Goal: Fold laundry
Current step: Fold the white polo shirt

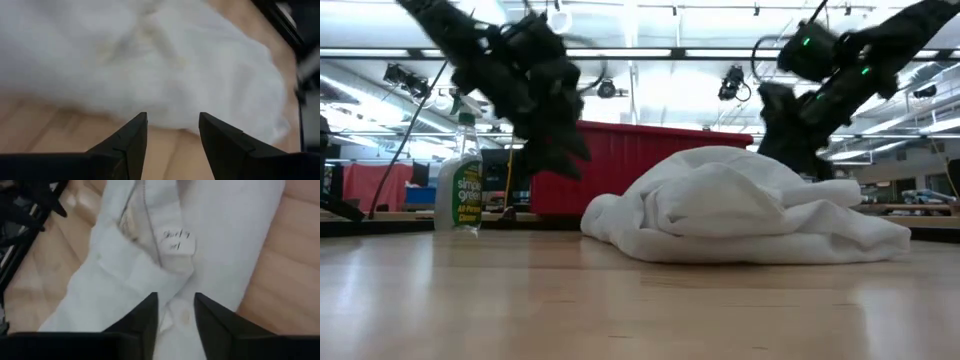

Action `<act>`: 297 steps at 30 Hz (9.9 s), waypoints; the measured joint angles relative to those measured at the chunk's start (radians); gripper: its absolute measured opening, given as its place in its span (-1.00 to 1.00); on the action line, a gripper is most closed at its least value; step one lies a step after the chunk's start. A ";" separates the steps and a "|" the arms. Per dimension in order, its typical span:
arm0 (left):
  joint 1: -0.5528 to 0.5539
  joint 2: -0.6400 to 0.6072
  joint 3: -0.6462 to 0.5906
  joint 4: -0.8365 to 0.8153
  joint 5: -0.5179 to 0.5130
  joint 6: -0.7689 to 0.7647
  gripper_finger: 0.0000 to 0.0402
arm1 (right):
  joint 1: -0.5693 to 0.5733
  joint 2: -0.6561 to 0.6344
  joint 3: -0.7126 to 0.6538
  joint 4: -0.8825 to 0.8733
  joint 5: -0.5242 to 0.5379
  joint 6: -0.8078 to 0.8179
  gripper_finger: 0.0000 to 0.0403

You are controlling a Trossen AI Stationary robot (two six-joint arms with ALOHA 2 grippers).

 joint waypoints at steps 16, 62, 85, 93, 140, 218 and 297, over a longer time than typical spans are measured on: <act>0.153 0.032 -0.097 0.153 -0.187 -0.269 0.37 | -0.219 0.337 0.123 0.100 -0.075 -0.149 0.49; 0.200 0.128 0.127 0.431 0.054 0.069 -0.98 | -0.218 0.255 0.311 0.031 -0.435 -0.307 -0.93; 0.272 0.167 0.813 -0.076 -0.077 0.532 -1.00 | -0.342 0.126 0.583 0.047 -0.380 -0.358 -0.93; 0.272 0.286 1.014 -0.067 -0.106 0.650 -1.00 | -0.400 0.211 0.788 -0.022 -0.413 -0.493 -0.93; -0.546 0.053 0.166 0.021 -0.647 0.044 -0.96 | 0.592 0.343 0.206 0.394 0.220 0.307 -0.91; -0.176 0.333 0.585 -0.151 -0.283 0.408 -0.04 | 0.452 -0.017 0.003 -0.037 0.390 0.196 -0.11; -0.094 0.715 1.088 -0.322 -0.258 0.650 -0.98 | 0.574 0.337 0.002 0.449 0.432 -0.075 -0.49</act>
